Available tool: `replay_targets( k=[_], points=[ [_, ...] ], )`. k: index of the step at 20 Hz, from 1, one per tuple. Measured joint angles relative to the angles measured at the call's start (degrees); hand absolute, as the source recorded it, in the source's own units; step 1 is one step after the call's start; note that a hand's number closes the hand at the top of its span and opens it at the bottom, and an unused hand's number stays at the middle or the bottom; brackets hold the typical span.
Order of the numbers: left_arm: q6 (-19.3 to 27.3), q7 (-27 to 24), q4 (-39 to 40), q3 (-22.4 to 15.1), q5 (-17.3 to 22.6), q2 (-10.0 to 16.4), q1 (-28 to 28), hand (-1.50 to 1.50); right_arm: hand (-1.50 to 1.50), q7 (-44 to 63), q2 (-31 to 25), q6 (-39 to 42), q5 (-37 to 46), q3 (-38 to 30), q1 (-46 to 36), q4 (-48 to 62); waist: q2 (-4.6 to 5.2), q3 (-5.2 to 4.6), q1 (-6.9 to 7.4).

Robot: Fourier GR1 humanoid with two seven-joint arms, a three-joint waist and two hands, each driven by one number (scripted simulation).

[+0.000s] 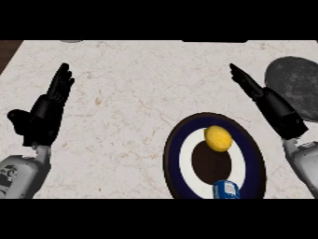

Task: Pick the lemon from the plate and place it in the pan

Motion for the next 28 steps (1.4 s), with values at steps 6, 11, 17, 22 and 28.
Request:
replay_targets(
  k=[6,11,17,22,28],
  points=[
    [-0.37,2.46,-0.79,1.49,2.10,-0.53,-0.50,0.00,1.50,-4.58,5.24,14.81,-13.42,0.01,-6.80,0.11,1.16,-0.35,1.88],
    [-1.05,4.48,-0.82,2.69,5.32,-1.91,1.64,0.00,-1.50,-17.97,-2.00,26.71,-10.97,-4.53,-10.05,6.91,1.26,-0.46,0.82],
    [-2.78,5.86,-1.79,4.57,7.57,-1.17,2.59,0.00,-1.50,-34.16,-10.73,31.19,-0.77,-8.02,-11.20,17.44,1.37,-0.44,0.75],
    [-2.60,6.90,-2.06,4.32,7.23,-1.62,2.40,0.00,-1.50,-40.50,-14.00,27.96,7.47,-5.16,-16.00,20.01,1.32,-0.49,0.89],
    [-3.04,6.44,-1.46,4.68,7.08,-2.21,2.72,0.00,-1.50,-41.86,-13.70,24.83,15.85,1.78,-22.77,19.94,1.10,-0.62,0.68]
  ],
)
